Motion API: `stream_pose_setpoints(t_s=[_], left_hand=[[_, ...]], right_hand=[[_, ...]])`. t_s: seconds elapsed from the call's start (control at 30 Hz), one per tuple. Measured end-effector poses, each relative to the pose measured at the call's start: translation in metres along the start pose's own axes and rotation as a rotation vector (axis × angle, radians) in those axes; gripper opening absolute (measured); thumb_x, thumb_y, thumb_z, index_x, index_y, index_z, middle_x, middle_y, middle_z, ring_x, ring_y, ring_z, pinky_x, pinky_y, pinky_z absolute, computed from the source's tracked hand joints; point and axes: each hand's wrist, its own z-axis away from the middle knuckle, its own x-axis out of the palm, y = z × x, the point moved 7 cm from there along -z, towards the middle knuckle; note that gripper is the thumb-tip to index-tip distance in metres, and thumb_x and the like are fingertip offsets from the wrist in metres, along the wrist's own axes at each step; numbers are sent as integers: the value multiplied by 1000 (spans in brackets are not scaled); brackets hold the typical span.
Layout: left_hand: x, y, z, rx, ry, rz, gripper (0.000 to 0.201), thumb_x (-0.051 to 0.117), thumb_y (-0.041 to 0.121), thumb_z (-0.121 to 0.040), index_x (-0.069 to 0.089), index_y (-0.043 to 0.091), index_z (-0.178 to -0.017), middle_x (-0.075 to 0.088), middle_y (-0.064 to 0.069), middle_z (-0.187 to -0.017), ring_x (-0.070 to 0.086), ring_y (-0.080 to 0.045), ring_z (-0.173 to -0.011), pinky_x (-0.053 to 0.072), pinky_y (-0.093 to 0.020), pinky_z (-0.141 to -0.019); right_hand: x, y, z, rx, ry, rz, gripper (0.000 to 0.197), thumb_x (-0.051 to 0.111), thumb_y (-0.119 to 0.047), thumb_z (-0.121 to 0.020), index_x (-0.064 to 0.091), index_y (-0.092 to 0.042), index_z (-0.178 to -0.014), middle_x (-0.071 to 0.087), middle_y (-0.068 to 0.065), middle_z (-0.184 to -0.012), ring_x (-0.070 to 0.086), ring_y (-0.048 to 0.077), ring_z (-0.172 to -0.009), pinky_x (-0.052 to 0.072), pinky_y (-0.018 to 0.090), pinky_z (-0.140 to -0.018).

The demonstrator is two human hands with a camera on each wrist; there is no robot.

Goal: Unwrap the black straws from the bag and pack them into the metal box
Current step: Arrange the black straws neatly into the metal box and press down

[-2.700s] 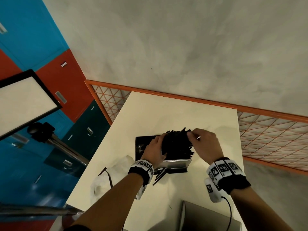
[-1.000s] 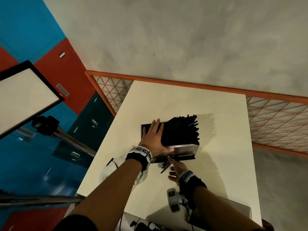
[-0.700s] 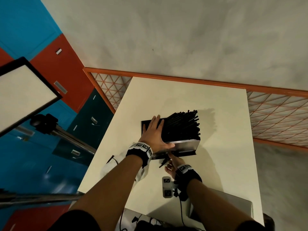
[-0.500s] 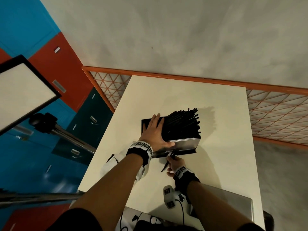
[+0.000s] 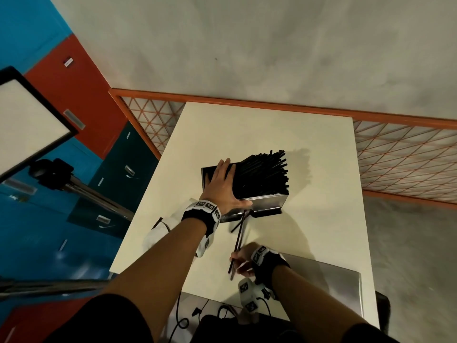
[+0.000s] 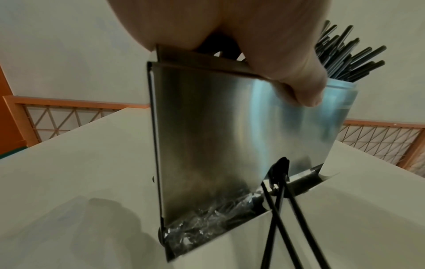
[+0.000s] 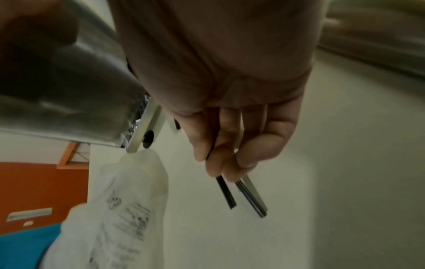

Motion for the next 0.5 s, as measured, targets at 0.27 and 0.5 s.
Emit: stream_pose_setpoints(t_s=[0.27,0.5], left_hand=[[0,0,1,2,15,23,128,71,79,-63,9,22,-160,-7,5,-168,-12,-14,-154,8,-61,-123],[-2,0,1,4,17,52,128,74,76,-63,9,23,-160,-7,5,-168,-13,-14,-154,7,-61,-123]], right_hand=[[0,2,1,-13,18,65,24,57,-21,-96,73,-3,-97,69,7,-67,64,20,-57,51,26,-57],[-17,6,5,-74,61,583,19,71,-21,-86,74,-3,-93,76,7,-80,75,23,-72,60,31,-64]])
